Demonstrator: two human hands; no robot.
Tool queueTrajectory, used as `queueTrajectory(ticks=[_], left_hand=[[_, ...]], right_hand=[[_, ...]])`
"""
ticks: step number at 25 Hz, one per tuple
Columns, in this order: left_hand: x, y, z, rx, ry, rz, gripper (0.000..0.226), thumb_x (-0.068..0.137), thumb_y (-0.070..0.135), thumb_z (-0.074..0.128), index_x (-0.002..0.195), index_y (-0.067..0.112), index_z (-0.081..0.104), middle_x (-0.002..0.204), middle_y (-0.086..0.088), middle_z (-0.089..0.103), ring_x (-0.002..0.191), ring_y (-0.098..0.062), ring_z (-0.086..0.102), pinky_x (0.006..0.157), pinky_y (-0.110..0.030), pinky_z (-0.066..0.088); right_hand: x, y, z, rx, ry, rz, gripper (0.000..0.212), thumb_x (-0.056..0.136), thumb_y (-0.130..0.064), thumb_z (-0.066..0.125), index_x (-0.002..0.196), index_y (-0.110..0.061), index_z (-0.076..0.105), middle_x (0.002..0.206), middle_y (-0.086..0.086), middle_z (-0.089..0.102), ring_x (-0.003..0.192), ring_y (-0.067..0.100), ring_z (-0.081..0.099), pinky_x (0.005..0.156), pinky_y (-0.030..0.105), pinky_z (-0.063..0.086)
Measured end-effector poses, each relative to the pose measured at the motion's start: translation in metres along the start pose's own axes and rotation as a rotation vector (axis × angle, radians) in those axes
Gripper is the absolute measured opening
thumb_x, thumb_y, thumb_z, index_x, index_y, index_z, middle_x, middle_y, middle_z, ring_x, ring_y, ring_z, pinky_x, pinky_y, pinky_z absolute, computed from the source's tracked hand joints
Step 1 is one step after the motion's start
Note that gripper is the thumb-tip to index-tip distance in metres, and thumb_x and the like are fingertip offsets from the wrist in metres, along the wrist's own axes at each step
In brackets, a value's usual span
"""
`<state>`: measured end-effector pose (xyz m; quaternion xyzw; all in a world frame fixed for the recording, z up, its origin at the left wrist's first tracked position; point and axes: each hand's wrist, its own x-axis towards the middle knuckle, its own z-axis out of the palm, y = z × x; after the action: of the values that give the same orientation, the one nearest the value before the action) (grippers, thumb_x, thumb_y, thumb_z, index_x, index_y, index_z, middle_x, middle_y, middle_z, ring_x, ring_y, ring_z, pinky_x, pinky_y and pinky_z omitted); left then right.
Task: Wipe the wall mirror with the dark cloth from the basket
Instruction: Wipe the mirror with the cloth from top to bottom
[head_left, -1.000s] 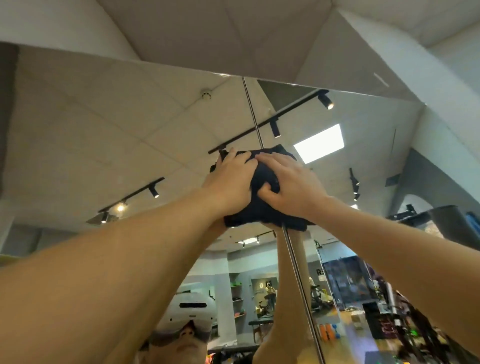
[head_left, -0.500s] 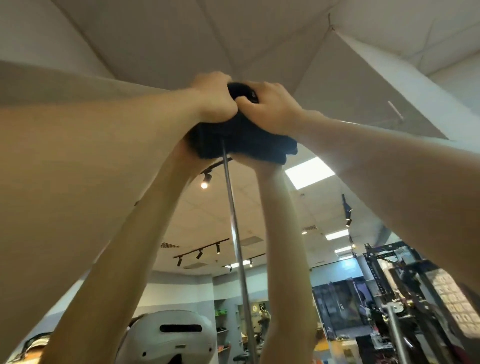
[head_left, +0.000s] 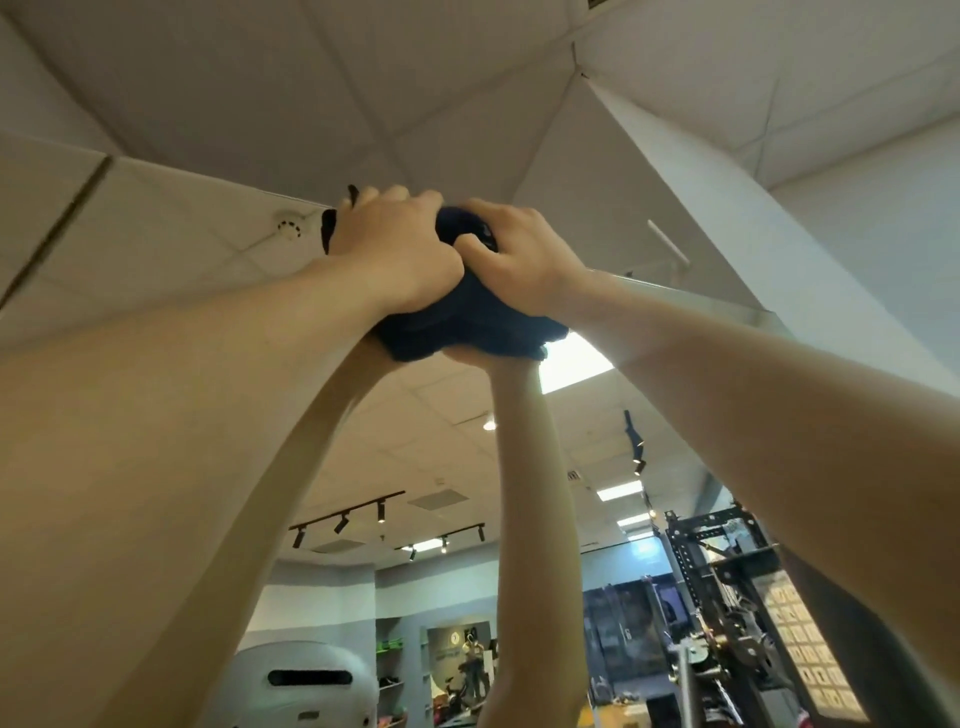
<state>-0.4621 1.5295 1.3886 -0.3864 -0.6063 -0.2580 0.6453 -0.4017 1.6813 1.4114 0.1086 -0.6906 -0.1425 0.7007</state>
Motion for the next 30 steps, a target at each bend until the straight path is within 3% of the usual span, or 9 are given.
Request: queueTrajectory(ticks=[7,15,21,26,30], left_hand=[[0.019,0.08,0.064,0.018,0.021,0.053,0.043,0.086,0.023,0.047,0.129,0.019,0.051,0.136,-0.018,0.051,0.132,-0.041,0.039,0.115,-0.05,0.027],[0.039,0.188,0.138,0.015,0.006,0.082,0.036,0.087,0.024,0.047,0.122,0.021,0.052,0.137,-0.017,0.05,0.133,-0.041,0.038,0.114,-0.051,0.028],[0.061,0.293,0.204,0.023,-0.069,0.088,0.05,0.091,0.024,0.046,0.141,0.022,0.045,0.145,-0.015,0.043,0.141,-0.041,0.029,0.12,-0.055,0.021],[0.072,0.354,0.245,0.034,-0.124,0.126,0.053,0.09,0.023,0.046,0.143,0.021,0.044,0.145,-0.015,0.044,0.141,-0.04,0.03,0.121,-0.056,0.02],[0.071,0.378,0.258,0.014,-0.129,0.141,0.05,0.089,0.021,0.045,0.139,0.02,0.047,0.141,-0.014,0.047,0.139,-0.039,0.033,0.119,-0.056,0.026]], right_hand=[[-0.04,0.089,-0.03,-0.015,0.021,0.014,0.064,0.083,-0.054,0.032,0.13,-0.028,0.066,0.118,-0.005,0.074,0.109,0.017,0.065,0.097,0.045,0.052],[-0.089,0.207,-0.069,-0.03,0.024,0.038,0.062,0.085,-0.052,0.031,0.129,-0.028,0.067,0.115,-0.009,0.074,0.105,0.01,0.065,0.103,0.033,0.046],[-0.141,0.312,-0.109,0.009,0.022,0.069,0.053,0.089,-0.042,0.036,0.13,-0.026,0.066,0.108,-0.013,0.068,0.097,0.007,0.058,0.083,0.017,0.039],[-0.173,0.378,-0.131,0.007,0.045,0.116,0.057,0.088,-0.041,0.036,0.134,-0.024,0.065,0.12,0.0,0.073,0.105,0.016,0.062,0.092,0.027,0.045],[-0.189,0.4,-0.138,0.029,0.046,0.138,0.056,0.09,-0.041,0.035,0.133,-0.021,0.065,0.123,0.002,0.072,0.104,0.014,0.06,0.094,0.027,0.045]])
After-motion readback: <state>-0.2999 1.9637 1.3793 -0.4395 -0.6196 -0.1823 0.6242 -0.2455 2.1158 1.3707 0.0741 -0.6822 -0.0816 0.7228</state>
